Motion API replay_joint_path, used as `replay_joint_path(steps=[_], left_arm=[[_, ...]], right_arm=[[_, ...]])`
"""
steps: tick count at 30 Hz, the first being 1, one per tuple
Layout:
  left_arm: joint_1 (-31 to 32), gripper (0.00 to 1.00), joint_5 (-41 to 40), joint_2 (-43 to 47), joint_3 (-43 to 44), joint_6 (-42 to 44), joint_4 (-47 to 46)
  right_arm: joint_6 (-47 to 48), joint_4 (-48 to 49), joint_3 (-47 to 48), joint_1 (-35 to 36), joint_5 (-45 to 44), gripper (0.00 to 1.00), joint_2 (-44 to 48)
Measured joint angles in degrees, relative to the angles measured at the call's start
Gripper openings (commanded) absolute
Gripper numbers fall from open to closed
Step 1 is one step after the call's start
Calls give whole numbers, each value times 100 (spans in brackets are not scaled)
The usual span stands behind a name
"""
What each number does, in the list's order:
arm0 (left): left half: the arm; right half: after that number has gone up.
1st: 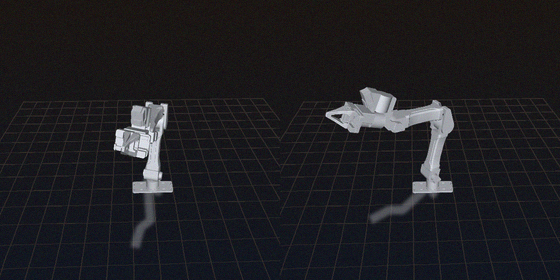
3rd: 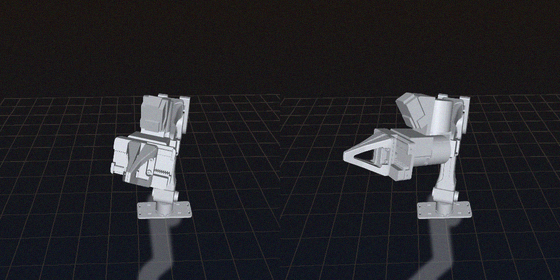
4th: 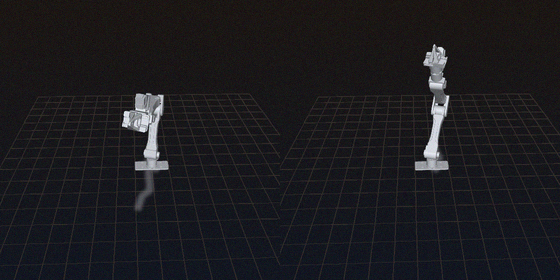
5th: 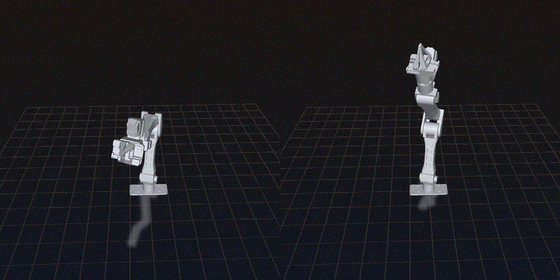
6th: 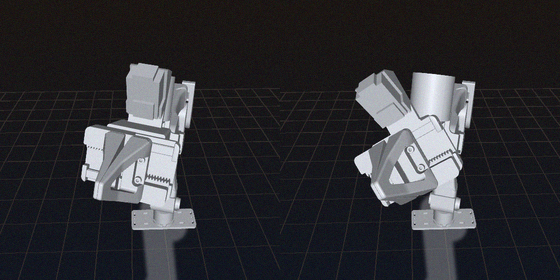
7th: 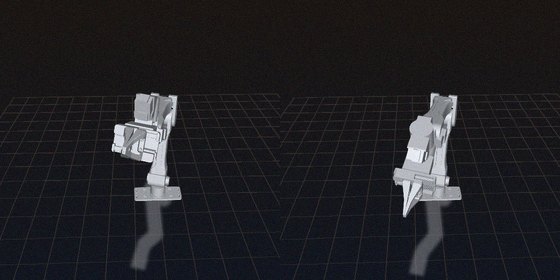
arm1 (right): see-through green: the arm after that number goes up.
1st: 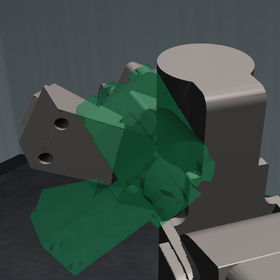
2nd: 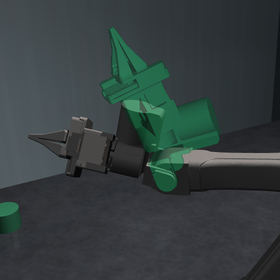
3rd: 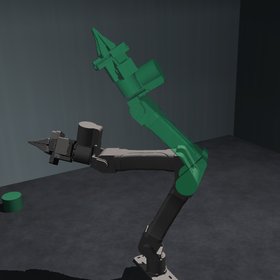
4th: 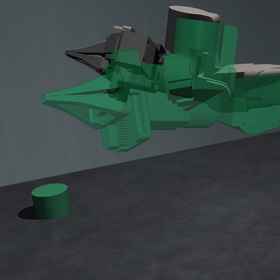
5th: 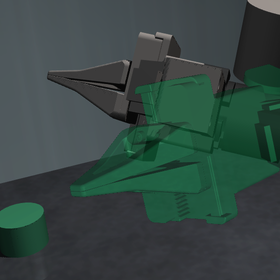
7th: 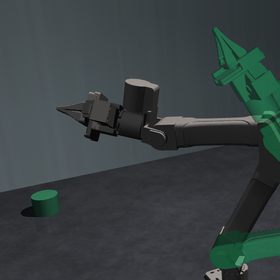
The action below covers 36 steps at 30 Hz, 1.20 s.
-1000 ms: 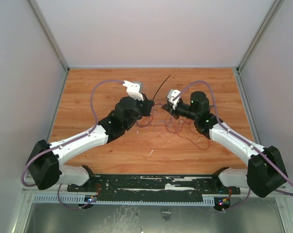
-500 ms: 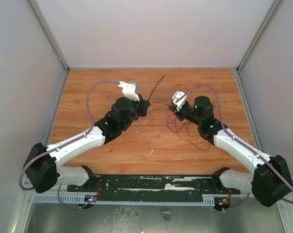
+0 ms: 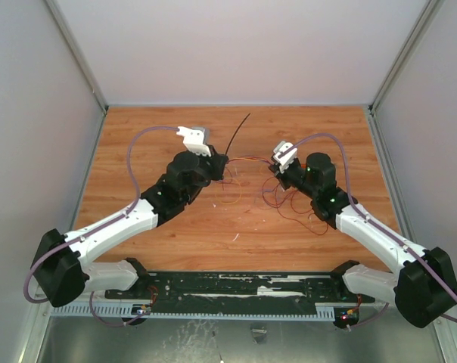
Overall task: Zip-tie the wires
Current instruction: Adjust the cable at the center of the board.
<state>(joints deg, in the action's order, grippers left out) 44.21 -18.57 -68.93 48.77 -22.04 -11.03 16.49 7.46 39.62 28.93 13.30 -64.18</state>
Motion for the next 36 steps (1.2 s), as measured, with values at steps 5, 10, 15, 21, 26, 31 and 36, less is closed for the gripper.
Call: replay_joint_path(steps=[5,10,15,21,26,31,36], left_arm=[[-22,0,-28,42,-7,0,46],[-22,0,-42,66,-37,2,46],[-26,0,-48,76,-59,11,68],[-31,0,-72,120,-59,13,87],[-61,0,-111,227,-61,20,94],[-70,0,-133,289,-61,42,94],[-87,0,-133,289,-61,63,109]], right_arm=[[-74,4,-15,-11,-13,0,0],[-131,7,-15,-11,-17,0,0],[-151,7,-17,-11,-57,0,0],[-186,9,-17,-22,-184,0,0],[-258,68,-61,-39,-323,0,0],[-302,120,-122,-44,-348,0,0],[-306,149,-122,-44,-378,0,0]])
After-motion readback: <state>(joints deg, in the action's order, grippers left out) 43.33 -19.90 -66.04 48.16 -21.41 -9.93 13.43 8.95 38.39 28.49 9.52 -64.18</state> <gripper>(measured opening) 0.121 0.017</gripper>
